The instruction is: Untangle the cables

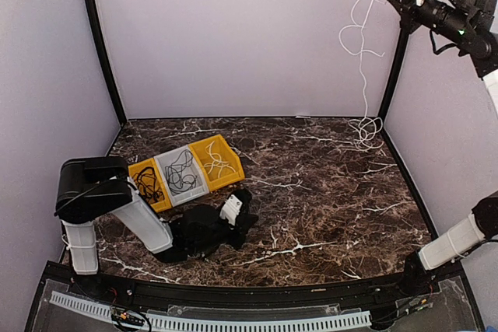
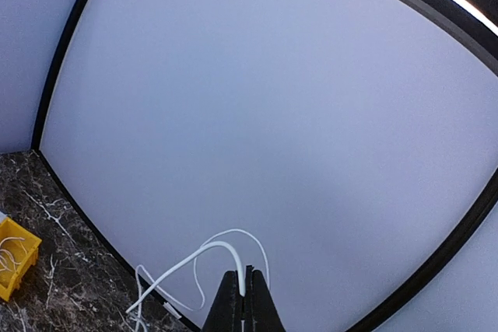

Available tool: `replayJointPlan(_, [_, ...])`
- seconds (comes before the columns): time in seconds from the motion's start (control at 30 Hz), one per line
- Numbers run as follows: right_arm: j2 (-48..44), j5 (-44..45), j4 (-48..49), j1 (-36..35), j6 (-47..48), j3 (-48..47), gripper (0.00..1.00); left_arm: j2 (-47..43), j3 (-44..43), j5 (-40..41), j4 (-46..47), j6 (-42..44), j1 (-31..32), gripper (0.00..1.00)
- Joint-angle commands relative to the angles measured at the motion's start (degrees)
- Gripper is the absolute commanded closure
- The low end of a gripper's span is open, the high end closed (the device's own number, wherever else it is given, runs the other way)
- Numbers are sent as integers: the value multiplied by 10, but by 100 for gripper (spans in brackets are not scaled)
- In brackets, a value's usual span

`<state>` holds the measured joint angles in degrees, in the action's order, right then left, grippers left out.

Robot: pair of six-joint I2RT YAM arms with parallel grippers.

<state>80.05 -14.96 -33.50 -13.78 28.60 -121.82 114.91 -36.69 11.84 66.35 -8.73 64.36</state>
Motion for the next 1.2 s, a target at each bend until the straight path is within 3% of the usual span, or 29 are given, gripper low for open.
replayJointPlan(0.0, [-14, 24, 58, 4, 20, 100, 100, -82, 65, 45, -4, -32, 11, 100])
replayJointPlan(0.13, [-39, -25, 64, 4, 25, 221, 100, -136, 84, -27, 0, -6, 12, 100])
replayJointPlan(0.3, [-71, -118, 47, 4, 19, 334, 100, -180, 17, -83, -85, -7, 12, 95])
replayJointPlan(0.43, [-86, -195, 9, 0, 28, 378, 100, -192, -19, -62, -96, -8, 12, 54])
replayJointPlan(0.57, [-93, -230, -15, -20, 28, 405, 100, -190, -57, -37, -70, 34, 13, 39])
replayJointPlan(0.73, [-95, -244, -53, -70, 46, 412, 100, -158, -169, -14, -90, 102, 13, 32])
replayJointPlan(0.97, [-92, -271, -80, -106, 53, 393, 100, -88, -320, -15, -204, 106, 7, 27])
replayJointPlan(1.17, [-92, -286, -89, -115, 59, 394, 100, -67, -342, -46, -204, 102, -2, 36])
